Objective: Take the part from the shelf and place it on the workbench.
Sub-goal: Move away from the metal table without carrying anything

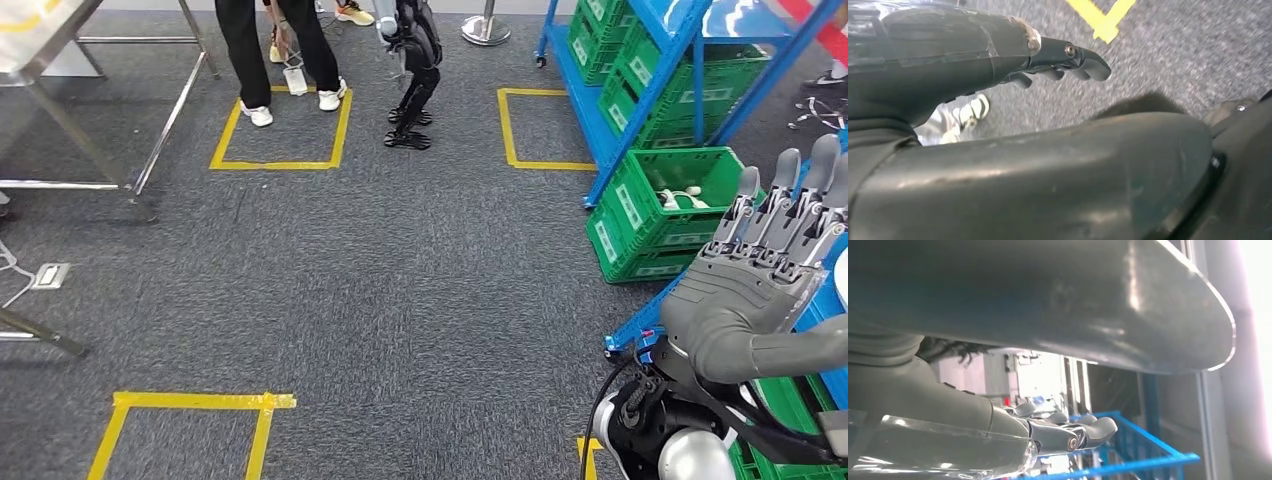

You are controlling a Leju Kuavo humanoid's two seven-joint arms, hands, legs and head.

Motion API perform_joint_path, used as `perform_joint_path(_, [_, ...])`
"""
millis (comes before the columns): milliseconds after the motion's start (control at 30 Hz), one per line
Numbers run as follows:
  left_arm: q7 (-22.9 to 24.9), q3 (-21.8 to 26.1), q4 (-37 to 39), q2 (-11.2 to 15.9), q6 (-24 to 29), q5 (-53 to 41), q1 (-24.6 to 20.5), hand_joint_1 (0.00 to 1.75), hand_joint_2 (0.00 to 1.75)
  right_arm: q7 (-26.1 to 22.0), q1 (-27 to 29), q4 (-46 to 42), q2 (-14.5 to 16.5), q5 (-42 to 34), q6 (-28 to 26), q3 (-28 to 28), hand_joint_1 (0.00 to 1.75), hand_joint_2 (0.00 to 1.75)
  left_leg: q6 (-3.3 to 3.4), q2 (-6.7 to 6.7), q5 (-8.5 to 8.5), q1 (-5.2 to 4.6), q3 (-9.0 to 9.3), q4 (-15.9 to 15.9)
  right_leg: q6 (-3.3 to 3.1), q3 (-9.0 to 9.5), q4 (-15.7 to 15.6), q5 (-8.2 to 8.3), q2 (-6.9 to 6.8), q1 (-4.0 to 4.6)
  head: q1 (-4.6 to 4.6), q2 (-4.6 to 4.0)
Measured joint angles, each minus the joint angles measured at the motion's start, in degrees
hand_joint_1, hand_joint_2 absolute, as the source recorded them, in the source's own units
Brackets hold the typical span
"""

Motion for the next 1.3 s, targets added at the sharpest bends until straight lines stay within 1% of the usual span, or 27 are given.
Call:
perform_joint_path(67, [0.3,-0.1,0.0,0.1,0.0,0.0,-0.1,0.00,0.00,-0.3,-0.6,0.3,0.2,-0.2,0.0,0.1,0.00,0.00,0.11,-2.83,2.88,0.29,2.43,-6.1,0.53,-0.10,0.7,-0.59,1.39,-0.09,-0.06,0.00])
perform_joint_path(100, [0.4,-0.2,0.0,0.1,0.0,0.0,-0.1,0.00,0.00,-0.4,-0.9,0.4,0.3,-0.2,0.0,0.2,0.00,0.00,0.18,-3.74,3.04,0.29,3.08,-7.5,0.87,-0.26,0.9,-0.75,2.04,-0.25,0.02,0.00])
perform_joint_path(133, [0.4,-0.2,0.0,0.1,0.0,0.0,-0.1,0.00,0.00,-0.5,-1.1,0.6,0.4,-0.2,0.0,0.3,0.00,0.00,0.31,-3.83,2.70,0.22,3.39,-7.8,1.26,-0.43,1.0,-0.78,2.77,-0.43,0.07,0.00])
perform_joint_path(200, [0.4,-0.4,0.0,0.2,-0.1,-0.2,-0.1,0.00,0.00,-0.6,-1.4,0.7,0.5,-0.1,0.0,0.6,0.00,0.00,0.77,-2.18,2.63,0.13,3.92,-8.3,1.91,-0.60,0.9,-0.79,3.92,-0.70,0.12,0.00])
perform_joint_path(233, [0.4,-0.5,0.0,0.3,-0.2,-0.3,-0.1,0.00,0.00,-0.7,-1.4,0.8,0.6,0.0,0.0,0.8,0.00,0.00,1.04,-1.26,2.62,0.21,4.28,-8.7,2.21,-0.88,1.5,-1.21,3.42,-0.65,0.25,0.00])
perform_joint_path(300, [0.4,-0.7,0.0,0.4,-0.3,-0.5,-0.1,0.00,0.00,-0.7,-1.7,0.9,0.6,0.1,0.0,1.0,0.00,0.00,1.48,0.72,2.48,0.24,4.97,-9.2,2.78,-3.11,6.0,-3.58,0.53,-0.57,0.97,0.00])
perform_joint_path(367, [0.4,-0.9,0.0,0.5,-0.6,-0.7,0.0,0.00,0.00,-0.7,-1.7,1.1,0.7,0.0,0.0,1.2,0.00,0.00,1.73,2.86,2.06,0.00,5.38,-9.3,3.30,-7.11,13.3,-6.42,-2.03,-0.74,1.64,0.00])
perform_joint_path(400, [0.5,-1.0,0.0,0.5,-0.8,-0.9,0.0,0.00,0.00,-0.7,-1.6,1.2,0.8,0.0,0.0,1.3,0.00,0.00,1.76,3.86,1.82,-0.10,5.57,-9.3,3.44,-8.55,15.7,-6.82,-2.58,-0.85,1.80,0.00])
perform_joint_path(433, [0.5,-1.1,0.0,0.6,-1.0,-1.0,0.0,0.00,0.00,-0.7,-1.5,1.4,0.8,0.0,0.0,1.4,0.00,0.00,1.72,4.76,1.56,-0.16,5.82,-9.3,3.48,-8.96,16.1,-6.10,-2.88,-0.94,1.93,0.00])
perform_joint_path(467, [0.5,-1.1,0.0,0.6,-1.2,-1.2,-0.1,0.00,0.00,-0.7,-1.4,1.5,0.8,0.1,0.0,1.4,0.00,0.00,1.63,5.53,1.28,-0.19,6.16,-9.3,3.41,-8.17,14.2,-4.31,-3.20,-0.99,2.05,0.00])
perform_joint_path(500, [0.5,-1.2,0.0,0.6,-1.2,-1.3,-0.1,0.00,0.00,-0.7,-1.4,1.5,0.8,0.2,0.0,1.4,0.00,0.00,1.52,6.18,0.98,-0.20,6.57,-9.3,3.23,-6.47,10.6,-1.96,-3.80,-0.98,2.20,0.00])
perform_joint_path(567, [0.3,-1.2,0.0,0.5,-1.2,-1.4,-0.3,0.00,0.00,-0.7,-1.4,1.6,0.8,0.7,0.0,1.5,0.00,0.00,1.12,7.23,0.42,-0.33,7.19,-9.3,2.64,-2.99,3.7,0.70,-5.73,-0.50,2.40,0.00])
perform_joint_path(633, [0.1,-1.2,0.0,0.4,-1.0,-1.4,-0.4,0.00,0.00,-0.8,-1.4,1.6,0.9,1.2,0.0,1.6,0.00,0.00,0.61,8.11,0.15,-0.47,7.42,-9.5,1.98,-1.77,1.2,0.45,-6.64,0.06,2.39,0.00])
perform_joint_path(667, [0.1,-1.2,0.0,0.4,-1.0,-1.5,-0.4,0.00,0.00,-0.8,-1.3,1.6,0.9,1.4,0.0,1.6,0.00,0.00,0.33,8.59,0.06,-0.51,7.60,-9.6,1.63,-1.71,0.8,0.38,-6.25,0.15,2.38,0.00])
perform_joint_path(700, [0.0,-1.2,0.0,0.3,-1.0,-1.5,-0.5,0.00,0.00,-0.9,-1.3,1.5,0.9,1.6,0.0,1.7,0.00,0.00,0.01,8.33,-0.17,-0.44,7.82,-9.7,1.30,-1.56,0.5,0.45,-5.76,0.04,2.32,0.00])
perform_joint_path(767, [0.0,-1.2,0.0,0.1,-0.9,-1.6,-0.6,0.00,0.00,-0.9,-1.6,1.5,1.0,2.0,0.0,1.7,0.00,0.00,-0.44,4.95,-1.70,-0.22,7.28,-7.7,0.64,-1.05,-0.2,0.66,-4.76,-0.23,2.01,0.00])
perform_joint_path(833, [-0.1,-1.2,0.0,0.0,-0.9,-1.7,-0.6,0.00,0.00,-0.7,-2.0,1.5,1.1,2.1,0.0,1.8,0.00,0.00,-0.55,1.31,-4.66,-0.07,3.99,-1.4,0.12,-0.71,-0.5,0.66,-3.81,-0.32,1.37,0.00])
perform_joint_path(867, [-0.2,-1.2,0.0,0.0,-0.9,-1.7,-0.5,0.00,0.00,-0.6,-2.2,1.6,1.1,2.1,0.0,1.8,0.00,0.00,-0.56,0.95,-5.98,-0.08,1.67,2.5,-0.06,-0.67,-0.4,0.59,-3.17,-0.26,1.08,0.00])
perform_joint_path(900, [-0.3,-1.2,0.0,0.0,-0.9,-1.7,-0.4,0.00,0.00,-0.4,-2.3,1.6,1.2,2.1,0.0,1.9,0.00,0.00,-0.57,0.95,-6.42,-0.07,-0.29,5.3,-0.16,-0.61,-0.4,0.49,-2.41,-0.21,0.78,0.00])
perform_joint_path(933, [-0.5,-1.2,0.0,-0.1,-0.9,-1.7,-0.4,0.00,0.00,-0.3,-2.5,1.7,1.2,2.0,0.0,1.9,0.00,0.00,-0.57,1.02,-5.78,-0.06,-1.48,6.3,-0.18,-0.54,-0.3,0.39,-1.57,-0.17,0.51,0.00])
perform_joint_path(967, [-0.8,-1.3,0.0,-0.2,-0.9,-1.8,-0.4,0.00,0.00,-0.2,-2.7,1.7,1.2,2.1,0.0,1.9,0.00,0.00,-0.54,0.95,-3.98,-0.02,-1.61,5.2,-0.12,-0.40,-0.2,0.24,-0.68,-0.18,0.28,0.00])
perform_joint_path(1000, [-0.9,-1.3,0.0,-0.2,-0.9,-1.8,-0.4,0.00,0.00,-0.1,-3.0,1.7,1.2,2.2,0.0,1.9,0.00,0.00,-0.48,0.50,-1.42,0.03,-0.76,2.2,0.01,-0.23,0.0,0.05,0.17,-0.24,0.10,0.00])
perform_joint_path(1067, [-1.0,-1.3,0.0,-0.4,-1.0,-1.9,-0.5,0.00,0.00,0.4,-3.6,1.7,1.2,2.5,0.0,1.9,0.00,0.00,-0.29,-2.66,2.34,0.35,1.87,-4.7,0.52,-0.12,0.5,-0.49,1.65,-0.42,-0.12,0.00])
perform_joint_path(1133, [-1.0,-1.3,0.0,-0.6,-1.1,-2.0,-0.5,0.00,0.00,1.0,-4.2,1.7,1.2,2.8,0.0,2.0,0.00,0.00,0.02,-4.65,2.83,0.41,3.24,-7.8,1.30,-0.50,0.8,-0.73,3.12,-0.75,-0.18,0.00])
perform_joint_path(1200, [-1.0,-1.4,0.0,-0.8,-1.2,-2.1,-0.6,0.00,0.00,1.4,-4.5,1.7,1.2,3.0,0.0,2.1,0.00,0.00,0.55,-3.23,2.63,0.26,3.64,-8.3,2.06,-0.86,0.7,-0.61,4.57,-1.08,-0.17,0.00])
perform_joint_path(1233, [-1.1,-1.4,0.0,-1.0,-1.2,-2.1,-0.6,0.00,0.00,1.5,-4.6,1.6,1.1,3.1,0.0,2.1,0.00,0.00,0.86,-2.34,2.66,0.28,3.92,-8.6,2.36,-1.08,0.9,-0.82,4.04,-1.07,-0.07,0.00])
perform_joint_path(1300, [-1.1,-1.5,0.0,-1.3,-1.2,-2.2,-0.7,0.00,0.00,1.7,-5.1,1.6,1.0,3.5,0.0,2.2,0.00,0.00,1.39,-0.26,2.63,0.33,4.52,-9.3,2.86,-2.83,4.3,-2.67,0.86,-0.91,0.58,0.00])
